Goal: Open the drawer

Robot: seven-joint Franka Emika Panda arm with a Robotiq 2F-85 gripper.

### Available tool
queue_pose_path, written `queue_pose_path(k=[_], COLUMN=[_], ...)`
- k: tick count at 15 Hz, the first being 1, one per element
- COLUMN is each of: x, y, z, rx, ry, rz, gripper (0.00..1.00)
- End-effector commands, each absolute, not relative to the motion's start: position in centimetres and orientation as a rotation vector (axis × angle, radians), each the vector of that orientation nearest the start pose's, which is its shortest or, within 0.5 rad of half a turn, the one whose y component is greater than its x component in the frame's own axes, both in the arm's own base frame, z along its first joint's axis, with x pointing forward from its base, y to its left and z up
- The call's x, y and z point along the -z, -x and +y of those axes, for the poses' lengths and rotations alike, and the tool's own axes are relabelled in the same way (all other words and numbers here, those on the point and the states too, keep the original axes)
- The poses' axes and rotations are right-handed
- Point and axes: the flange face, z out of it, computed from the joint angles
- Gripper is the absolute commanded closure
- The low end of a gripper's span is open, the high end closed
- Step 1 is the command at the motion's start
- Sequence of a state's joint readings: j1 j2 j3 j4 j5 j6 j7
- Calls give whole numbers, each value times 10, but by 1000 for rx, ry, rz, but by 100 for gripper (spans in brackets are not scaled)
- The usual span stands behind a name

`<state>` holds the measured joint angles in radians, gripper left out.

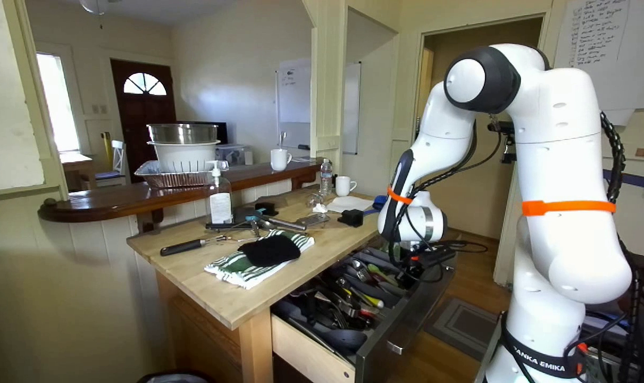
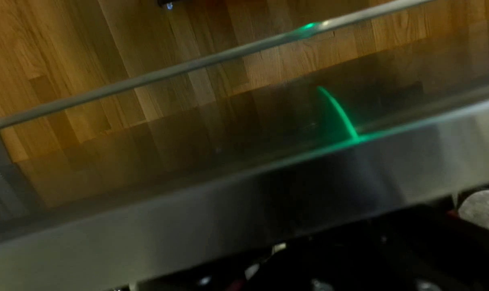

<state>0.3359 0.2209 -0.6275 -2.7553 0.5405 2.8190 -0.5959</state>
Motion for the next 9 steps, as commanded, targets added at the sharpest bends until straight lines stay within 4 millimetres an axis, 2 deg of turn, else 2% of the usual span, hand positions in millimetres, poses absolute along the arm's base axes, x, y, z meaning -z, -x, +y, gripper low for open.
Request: queue_pose_path(k=[1, 7, 9], x=[-165, -179, -193], y=[-338, -344, -352], z=[-150, -152, -154], rx=[-144, -169, -94], ry=[3068, 3080, 3098], rz=[393, 427, 416], gripper=[100, 100, 100])
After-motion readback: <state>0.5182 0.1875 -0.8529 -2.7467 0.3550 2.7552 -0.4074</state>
